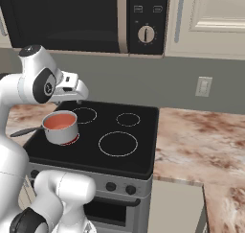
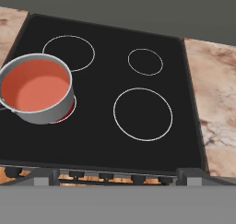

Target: Wait until the marinara sauce is simmered to a deep red color and then turn off the stove.

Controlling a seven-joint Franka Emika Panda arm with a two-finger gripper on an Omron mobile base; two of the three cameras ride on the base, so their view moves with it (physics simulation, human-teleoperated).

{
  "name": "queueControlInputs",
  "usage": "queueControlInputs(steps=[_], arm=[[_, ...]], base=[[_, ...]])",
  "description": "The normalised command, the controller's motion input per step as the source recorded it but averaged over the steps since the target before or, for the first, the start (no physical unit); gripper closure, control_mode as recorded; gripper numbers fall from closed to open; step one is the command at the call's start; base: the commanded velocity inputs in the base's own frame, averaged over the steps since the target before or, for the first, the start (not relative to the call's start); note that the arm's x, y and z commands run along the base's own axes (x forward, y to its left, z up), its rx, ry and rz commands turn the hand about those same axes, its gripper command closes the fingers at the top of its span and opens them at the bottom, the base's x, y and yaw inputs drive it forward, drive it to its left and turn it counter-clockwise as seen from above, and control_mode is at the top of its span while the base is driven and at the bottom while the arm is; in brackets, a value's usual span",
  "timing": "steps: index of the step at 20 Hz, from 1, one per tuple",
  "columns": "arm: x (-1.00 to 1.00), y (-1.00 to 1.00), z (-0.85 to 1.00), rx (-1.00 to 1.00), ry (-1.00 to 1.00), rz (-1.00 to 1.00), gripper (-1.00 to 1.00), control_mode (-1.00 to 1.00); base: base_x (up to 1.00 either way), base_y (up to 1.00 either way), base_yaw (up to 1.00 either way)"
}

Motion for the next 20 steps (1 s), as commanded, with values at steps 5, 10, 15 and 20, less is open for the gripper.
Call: queueControlInputs(steps=[5,10,15,20], arm=[[0.0,0.0,0.0,0.0,0.0,0.0,-1.0,-1.0],[0.0,0.0,0.0,0.0,0.0,0.0,-1.0,-1.0],[-0.04,0.06,-0.04,-0.05,0.0,0.01,-1.0,-1.0],[-0.17,0.29,-0.23,-0.18,0.0,0.09,-1.0,-1.0]], base=[[0.0,0.0,0.0],[0.0,0.0,0.0],[0.0,0.0,0.0],[0.0,0.0,0.0]])
